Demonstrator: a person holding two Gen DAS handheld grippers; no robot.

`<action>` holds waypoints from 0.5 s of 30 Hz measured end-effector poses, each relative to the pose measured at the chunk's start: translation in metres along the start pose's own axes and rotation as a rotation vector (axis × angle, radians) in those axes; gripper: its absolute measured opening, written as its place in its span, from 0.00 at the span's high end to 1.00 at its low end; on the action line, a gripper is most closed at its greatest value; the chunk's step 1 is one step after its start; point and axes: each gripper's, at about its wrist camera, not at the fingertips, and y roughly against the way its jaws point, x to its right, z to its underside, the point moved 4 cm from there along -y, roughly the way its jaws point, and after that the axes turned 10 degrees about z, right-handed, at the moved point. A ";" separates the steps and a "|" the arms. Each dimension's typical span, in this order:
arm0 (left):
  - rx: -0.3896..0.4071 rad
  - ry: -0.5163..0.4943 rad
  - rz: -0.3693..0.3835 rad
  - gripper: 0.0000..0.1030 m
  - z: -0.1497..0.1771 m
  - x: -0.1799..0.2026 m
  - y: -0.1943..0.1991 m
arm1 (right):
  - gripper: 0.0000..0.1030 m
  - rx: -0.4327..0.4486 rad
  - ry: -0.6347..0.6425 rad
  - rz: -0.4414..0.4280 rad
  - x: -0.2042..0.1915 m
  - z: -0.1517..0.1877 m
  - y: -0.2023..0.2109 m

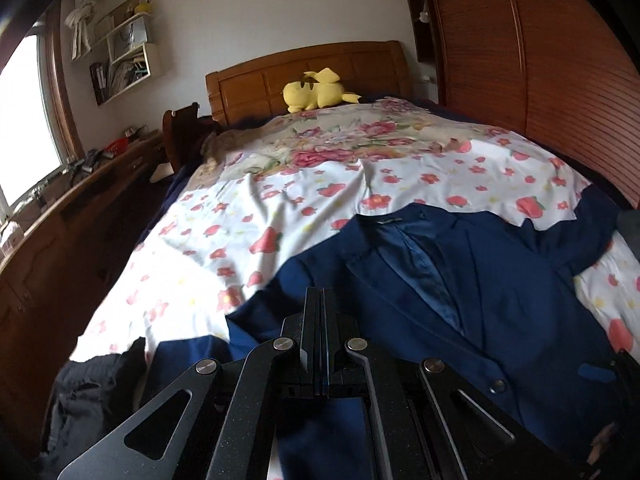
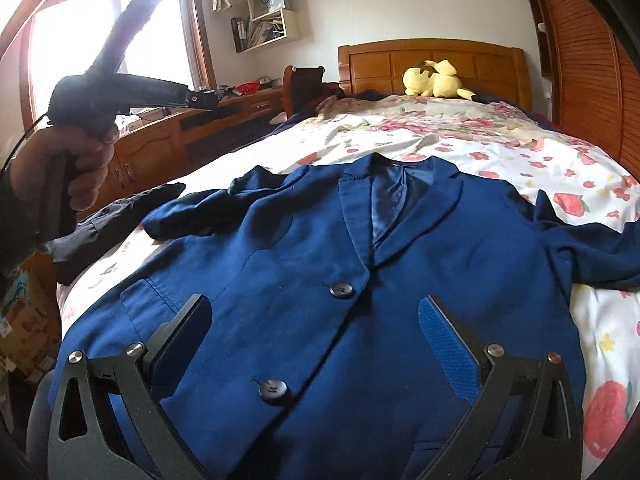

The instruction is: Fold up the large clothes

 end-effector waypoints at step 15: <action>-0.179 0.286 -0.207 0.57 0.091 -0.188 -0.035 | 0.00 -0.043 0.025 0.012 -0.003 0.008 -0.016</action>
